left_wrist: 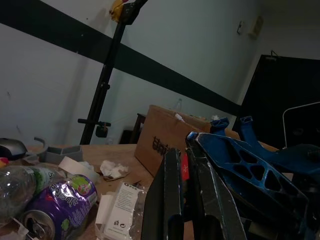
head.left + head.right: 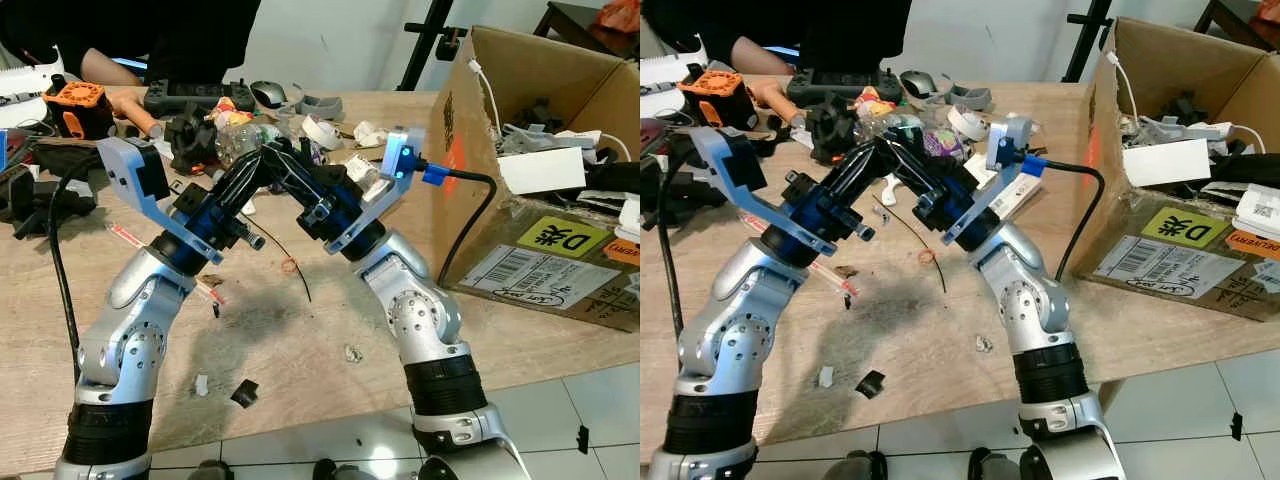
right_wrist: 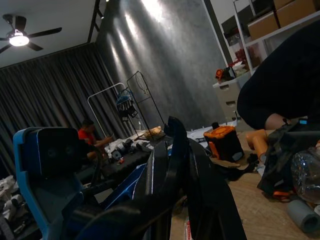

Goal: Picking trash to rubbish bin

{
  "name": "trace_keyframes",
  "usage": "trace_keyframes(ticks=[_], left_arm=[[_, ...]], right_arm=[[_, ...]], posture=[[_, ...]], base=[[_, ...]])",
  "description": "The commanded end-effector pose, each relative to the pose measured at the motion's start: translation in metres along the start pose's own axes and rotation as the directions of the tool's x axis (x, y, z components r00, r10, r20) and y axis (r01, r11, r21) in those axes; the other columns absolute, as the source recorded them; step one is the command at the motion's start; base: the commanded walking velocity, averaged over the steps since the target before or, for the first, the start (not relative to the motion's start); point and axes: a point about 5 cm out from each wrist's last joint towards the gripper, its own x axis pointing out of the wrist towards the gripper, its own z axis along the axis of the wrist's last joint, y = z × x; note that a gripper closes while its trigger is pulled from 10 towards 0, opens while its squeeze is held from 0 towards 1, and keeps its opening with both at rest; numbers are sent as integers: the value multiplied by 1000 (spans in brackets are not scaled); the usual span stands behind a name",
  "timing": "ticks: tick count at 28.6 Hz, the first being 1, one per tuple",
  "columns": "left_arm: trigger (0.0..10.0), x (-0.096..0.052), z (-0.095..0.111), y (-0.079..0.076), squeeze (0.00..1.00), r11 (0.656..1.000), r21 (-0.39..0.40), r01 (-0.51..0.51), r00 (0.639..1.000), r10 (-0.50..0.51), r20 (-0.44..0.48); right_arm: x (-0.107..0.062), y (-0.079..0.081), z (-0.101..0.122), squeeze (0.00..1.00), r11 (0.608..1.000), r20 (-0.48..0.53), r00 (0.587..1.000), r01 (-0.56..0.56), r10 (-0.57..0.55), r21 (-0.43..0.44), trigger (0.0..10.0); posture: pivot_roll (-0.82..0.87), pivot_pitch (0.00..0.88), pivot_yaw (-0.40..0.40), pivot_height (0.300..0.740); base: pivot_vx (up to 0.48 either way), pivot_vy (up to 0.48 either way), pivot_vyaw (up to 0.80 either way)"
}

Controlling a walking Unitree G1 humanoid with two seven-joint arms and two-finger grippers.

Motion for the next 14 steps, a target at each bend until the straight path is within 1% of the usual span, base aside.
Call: trace_keyframes(ticks=[1,4,5,8,10,11,12,14], left_arm=[[0,-1,0,-4,0,1000,-9,24,1000,-24,3],[0,-1,0,-2,0,1000,-4,22,1000,-22,2],[0,-1,1,-3,0,1000,-5,22,1000,-22,4],[0,-2,1,-4,0,1000,-7,23,1000,-23,6],[0,-2,1,-1,0,1000,-2,12,1000,-11,5],[0,-2,0,3,0,1000,18,-23,1000,23,3],[3176,-2,0,5,0,999,26,-48,999,48,4],[3176,-2,0,5,0,999,26,-48,999,48,4]], right_arm=[[-2,-1,2,0,1000,14,1000,5,-5,3,0],[-1,-2,2,0,1000,18,1000,6,-6,4,0],[-2,-1,2,0,1000,18,1000,5,-5,3,0],[-2,0,3,0,1000,25,1000,5,-5,3,0],[-1,-1,6,0,1000,42,999,2,-3,13,0],[0,0,9,0,1000,58,998,-4,3,20,0],[0,0,12,0,1000,71,997,-10,8,23,0],[0,0,12,0,1000,71,997,-10,8,23,0]], posture=[[81,145,-75,740],[81,163,-76,740],[80,135,-73,740],[80,135,-73,740],[81,146,-76,740],[79,163,-75,740],[76,141,-72,740],[76,141,-72,740]], base=[[0,0,0],[0,0,0],[0,0,0],[0,0,0],[0,0,0],[0,0,0],[0,0,0],[0,0,0]])
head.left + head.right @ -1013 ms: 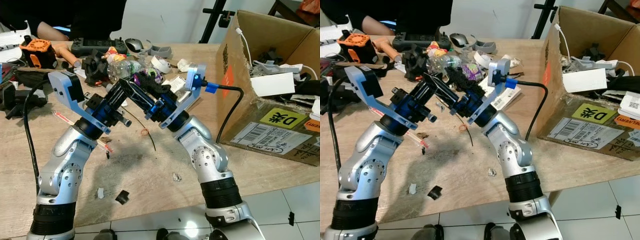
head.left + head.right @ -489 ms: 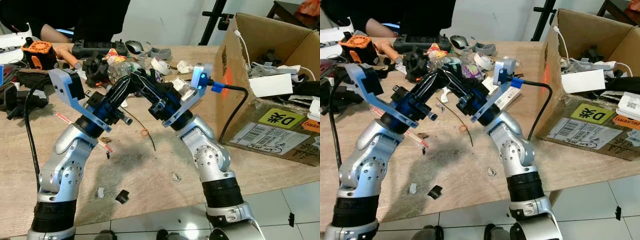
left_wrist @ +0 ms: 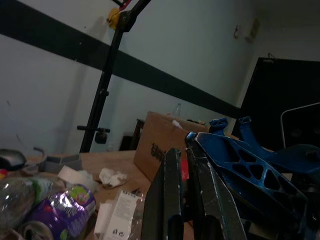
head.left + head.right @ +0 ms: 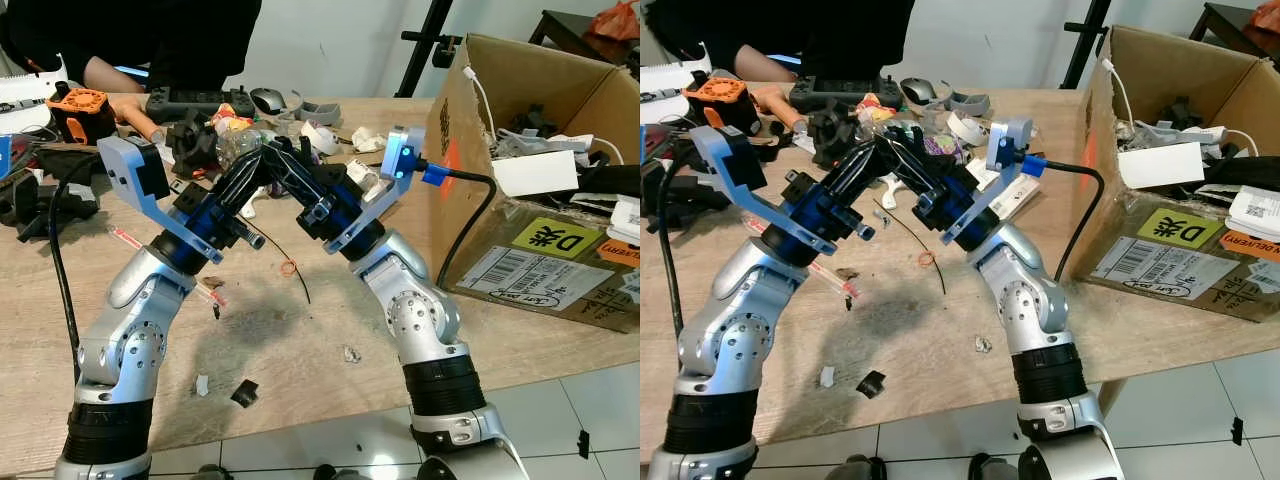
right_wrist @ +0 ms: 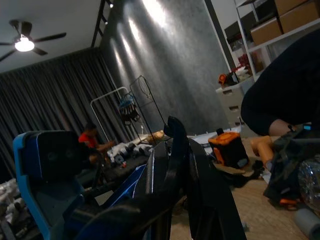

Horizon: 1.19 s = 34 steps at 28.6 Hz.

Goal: Picking trash to rubbish bin

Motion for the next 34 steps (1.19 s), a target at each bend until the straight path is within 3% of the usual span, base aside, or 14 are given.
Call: trace_keyframes(ticks=[1,2,18,19,21,22,25,26,27,30,34], left_arm=[[10000,-4,-2,7,333,998,24,-57,998,57,-6],[10000,-3,-2,9,1000,997,24,-67,998,67,-4],[10000,-6,-1,9,1000,996,11,-85,996,85,10],[10000,-5,0,10,314,996,1,-85,996,85,17],[10000,-4,1,10,314,996,-8,-84,996,84,22],[10000,-4,2,12,0,996,-12,-89,996,89,25],[10000,-6,3,15,0,994,4,-113,993,113,24],[10000,-11,4,23,0,986,47,-157,988,156,14],[10000,-11,4,23,0,986,47,-157,988,156,14],[10000,-15,7,28,0,980,54,-192,981,191,25],[10000,-15,7,29,0,979,53,-198,980,197,29]], right_arm=[[0,0,12,0,1000,61,998,-11,10,8,0],[0,-1,14,0,1000,67,998,-9,9,9,0],[-3,-7,17,0,1000,75,997,22,-22,-3,0],[-3,-8,18,0,1000,74,997,24,-24,-6,0],[-2,-9,19,0,1000,75,997,25,-25,-7,0],[-3,-11,20,0,999,69,997,31,-30,-20,0],[-5,-14,22,0,998,65,997,43,-40,-40,0],[-11,-28,38,0,990,86,991,108,-100,-94,0],[-11,-28,38,0,990,86,991,108,-100,-94,0],[-26,-53,60,0,953,110,969,239,-221,-187,0],[-29,-58,66,0,941,116,963,265,-245,-212,0]], posture=[[78,138,-74,740],[79,146,-75,740],[75,150,-74,740],[76,151,-75,740],[76,160,-76,740],[76,170,-77,740],[75,177,-73,740],[76,189,-79,740],[76,189,-79,740],[71,192,-80,740],[71,182,-87,740]], base=[[0,0,0],[0,0,0],[0,0,0],[0,0,0],[0,0,0],[0,0,0],[0,0,0],[0,0,0],[0,0,0],[0,0,0],[0,0,0]])
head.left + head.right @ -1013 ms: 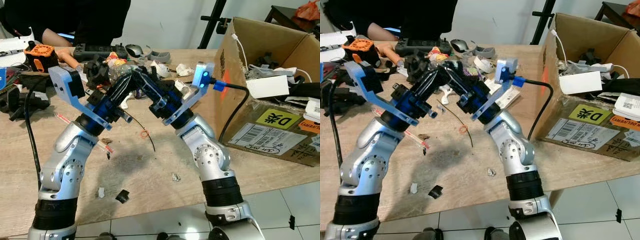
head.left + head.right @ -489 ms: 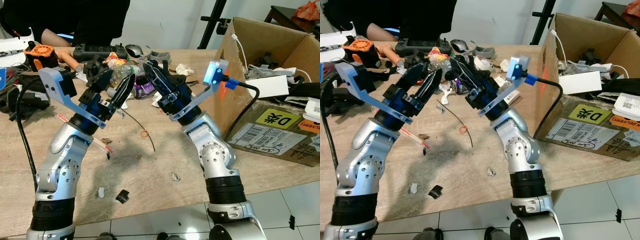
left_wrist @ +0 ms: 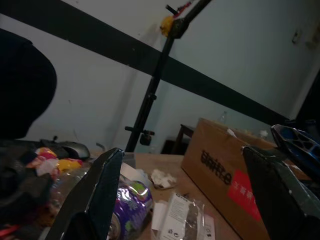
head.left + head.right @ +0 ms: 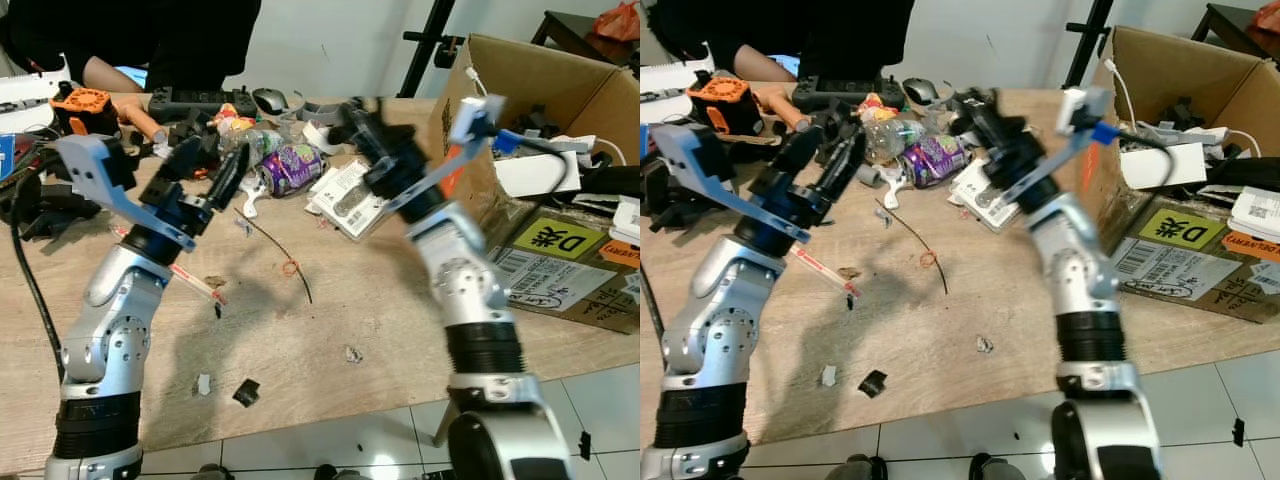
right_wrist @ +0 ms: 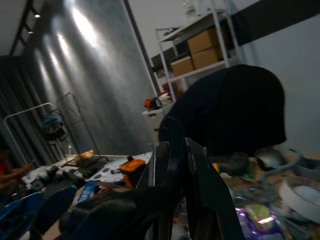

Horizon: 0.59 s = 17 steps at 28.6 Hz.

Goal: Picking trash to rubbish bin

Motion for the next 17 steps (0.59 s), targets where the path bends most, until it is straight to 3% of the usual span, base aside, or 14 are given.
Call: trace_keyframes(ticks=[1,5,6,7,8,10,11,16,17], left_arm=[[10000,-2,-2,2,0,1000,12,-13,1000,13,-11],[10000,-2,-4,4,0,999,44,-27,999,28,-22],[10000,-2,-7,5,0,997,71,-30,999,33,-39],[10000,-2,-9,7,0,992,117,-43,997,51,-63],[10000,-2,-9,7,0,992,117,-43,997,51,-63],[10000,-2,-16,11,0,975,215,-51,989,80,-127],[10000,-2,-18,11,0,972,228,-55,987,87,-136],[10000,-2,-20,13,0,971,227,-75,985,108,-137],[10000,-3,-21,13,0,970,231,-78,983,114,-145]], right_arm=[[-2,-9,8,0,998,11,999,32,-32,-45,0],[-5,-20,23,0,991,29,997,71,-68,-111,0],[-6,-23,28,0,986,39,996,86,-81,-144,0],[-6,-28,35,0,965,50,992,121,-112,-231,0],[-6,-28,35,0,965,50,992,121,-112,-231,0],[-4,-37,58,0,877,87,983,186,-164,-443,0],[-4,-40,69,0,838,114,979,206,-172,-505,0],[-3,-49,98,0,784,172,962,273,-212,-558,0],[-6,-61,119,0,742,202,935,354,-291,-570,0]], posture=[[70,200,-88,740],[70,195,-85,740],[70,202,-85,740],[66,216,-83,740],[66,216,-83,740],[64,200,-82,740],[64,205,-83,740],[55,214,-83,740],[53,213,-87,740]], base=[[0,0,0],[0,0,0],[0,0,0],[0,0,0],[0,0,0],[0,0,0],[0,0,0],[0,0,0],[0,0,0]])
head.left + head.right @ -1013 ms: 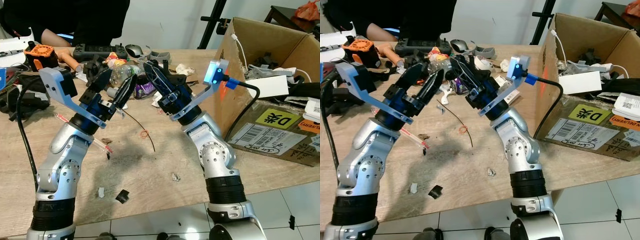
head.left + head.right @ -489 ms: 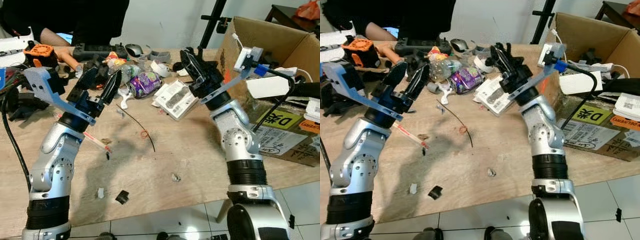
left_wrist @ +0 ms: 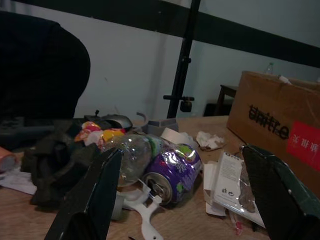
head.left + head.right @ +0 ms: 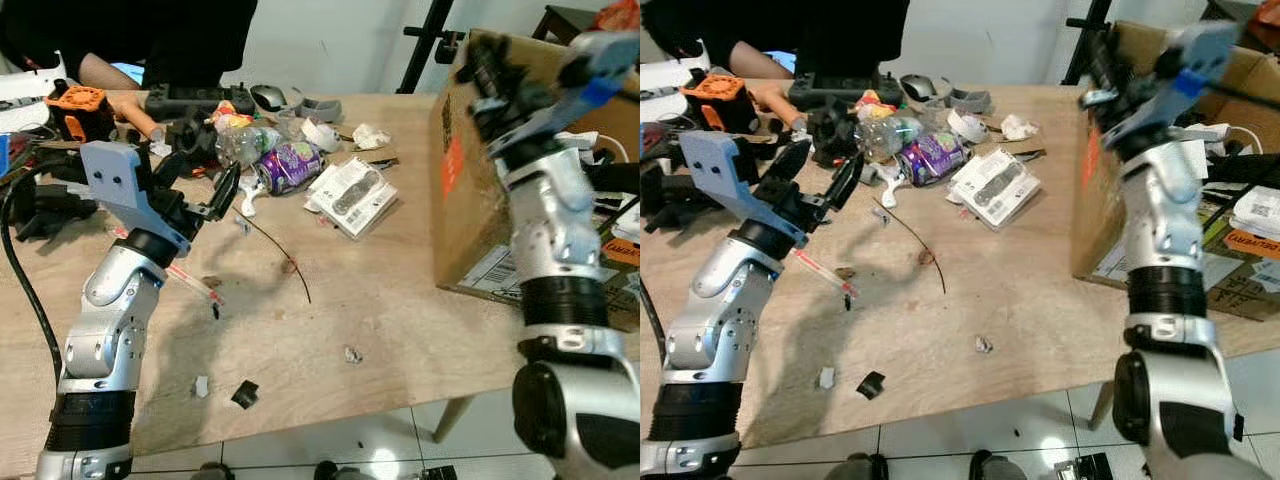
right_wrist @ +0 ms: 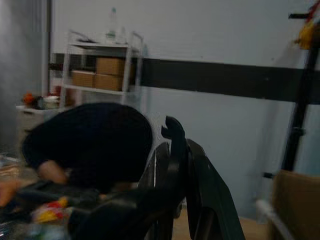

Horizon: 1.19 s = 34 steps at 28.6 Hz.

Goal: Picking trash to rubbish bin

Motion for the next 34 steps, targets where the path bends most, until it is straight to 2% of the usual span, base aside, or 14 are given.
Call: trace_keyframes(ticks=[1,2,3,5,12,13,14,18,19,26,29,31,33,34], left_arm=[[10000,-1,-6,-1,0,1000,8,-2,1000,2,-22],[10000,-1,-6,-1,0,1000,8,-2,1000,2,-22],[10000,-1,-8,-1,0,1000,9,1,999,-1,-36],[10000,-3,-10,-3,0,1000,3,13,999,-13,-50],[10000,-4,-13,-20,0,992,15,124,990,-123,-70],[10000,-4,-13,-21,0,992,28,125,990,-122,-76],[10000,-3,-15,-20,0,992,39,120,990,-117,-83],[10000,-2,-16,-19,0,993,52,108,991,-103,-88],[10000,-2,-15,-18,0,993,54,101,992,-97,-85],[10000,-2,-14,-9,0,994,100,37,995,-27,-95],[10000,-2,-18,0,0,985,172,-25,992,46,-121],[10000,-1,-18,3,0,979,197,-48,989,74,-126],[10000,1,-20,13,0,959,256,-122,978,161,-135],[10000,1,-20,13,0,959,256,-122,978,161,-135]], right_arm=[[0,-30,11,0,991,-20,991,134,-135,-28,0],[0,-30,11,0,991,-20,991,134,-135,-28,0],[-6,-59,10,0,956,-107,952,279,-287,-87,8941],[-14,-75,10,0,929,-144,920,348,-364,-124,10000],[-36,-100,3,0,884,-195,862,449,-467,-132,10000],[-37,-101,2,561,881,-193,860,454,-472,-136,10000],[-38,-102,1,1000,874,-193,854,464,-484,-143,10000],[-37,-104,2,1000,860,-182,842,482,-508,-169,10000],[-34,-104,5,0,855,-161,842,490,-515,-171,10000],[-1,-73,38,0,951,100,949,305,-299,-47,10000],[20,-28,38,0,999,138,989,49,-51,20,10000],[25,-14,38,0,997,151,989,-10,-1,72,10000],[33,48,34,0,936,179,951,-287,253,205,10000],[33,48,34,0,936,179,951,-287,253,205,10000]], posture=[[52,221,-88,740],[52,221,-88,740],[42,226,-88,740],[42,209,-89,740],[44,211,-88,740],[48,208,-89,740],[50,217,-90,740],[46,226,-90,740],[49,211,-90,740],[57,211,-88,740],[56,230,-84,740],[54,217,-82,740],[59,227,-80,740],[59,227,-80,740]], base=[[0,0,0],[0,0,0],[0,0,0],[0,0,0],[0,0,0],[0,0,0],[0,0,0],[0,0,0],[0,0,0],[0,0,0],[0,0,0],[0,0,0],[0,0,0],[0,0,0]])
